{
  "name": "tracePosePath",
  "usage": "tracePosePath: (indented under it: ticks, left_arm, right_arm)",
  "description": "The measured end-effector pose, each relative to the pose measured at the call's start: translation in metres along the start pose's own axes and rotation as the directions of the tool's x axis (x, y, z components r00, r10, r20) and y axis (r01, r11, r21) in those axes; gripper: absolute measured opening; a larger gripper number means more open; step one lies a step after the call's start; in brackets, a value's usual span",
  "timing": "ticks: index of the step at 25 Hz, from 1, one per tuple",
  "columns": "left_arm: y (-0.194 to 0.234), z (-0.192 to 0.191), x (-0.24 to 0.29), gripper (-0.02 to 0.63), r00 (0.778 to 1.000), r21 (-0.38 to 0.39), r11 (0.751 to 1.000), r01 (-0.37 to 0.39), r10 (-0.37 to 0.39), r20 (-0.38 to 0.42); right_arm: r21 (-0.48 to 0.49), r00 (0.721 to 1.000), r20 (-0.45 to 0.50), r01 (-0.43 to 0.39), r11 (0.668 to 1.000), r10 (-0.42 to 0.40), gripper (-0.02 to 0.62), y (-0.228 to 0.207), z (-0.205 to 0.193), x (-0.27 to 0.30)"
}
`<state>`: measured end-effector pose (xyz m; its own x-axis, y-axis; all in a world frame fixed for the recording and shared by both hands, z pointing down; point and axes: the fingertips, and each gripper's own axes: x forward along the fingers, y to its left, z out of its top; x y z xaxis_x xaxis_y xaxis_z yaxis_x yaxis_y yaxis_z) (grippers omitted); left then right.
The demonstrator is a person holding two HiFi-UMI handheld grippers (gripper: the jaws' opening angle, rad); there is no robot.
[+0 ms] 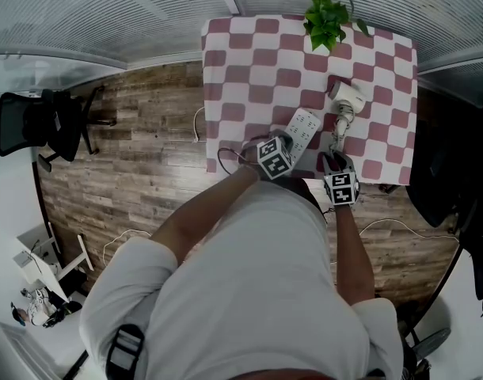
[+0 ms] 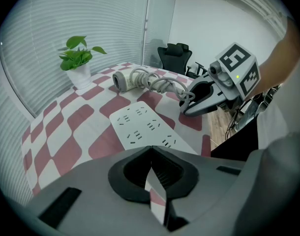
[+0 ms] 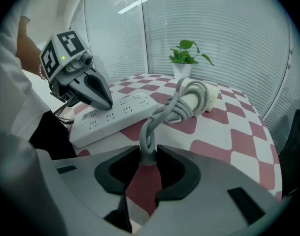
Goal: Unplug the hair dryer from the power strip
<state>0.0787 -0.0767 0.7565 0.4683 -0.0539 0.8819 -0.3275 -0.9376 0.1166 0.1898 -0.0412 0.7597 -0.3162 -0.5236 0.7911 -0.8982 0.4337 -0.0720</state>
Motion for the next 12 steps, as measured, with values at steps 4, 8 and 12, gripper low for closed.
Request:
tracePosePath:
  ticks: [4,8,12]
  left_arm:
    - [-0.0008,-0.0004,-0.0007,0.031,1.0,0.012,1.0,-0.003,0.003,-0.001]
    - [-0.0001,0.0,0.0,0.031,1.0,0.008,1.0,-0.003,0.002,0.003]
    - [0.0001,-0.001,0.0011,0.031,1.0,0.026,1.0,-0.015,0.015,0.003]
  right_arm:
    - [-0.004,1.0,0.008,-0.006,1.0,0.006,0.127,0.0013,-0.0026,0.0008]
    - [-0.006,1.0,0.003,-0.012,1.0,0.012,0.129,0.0015,-0.0028,0.0016]
    - [0.021,0.999,0.015,-0.041,0.999,0.041,0.13,0.003,-0.0048,0.0025]
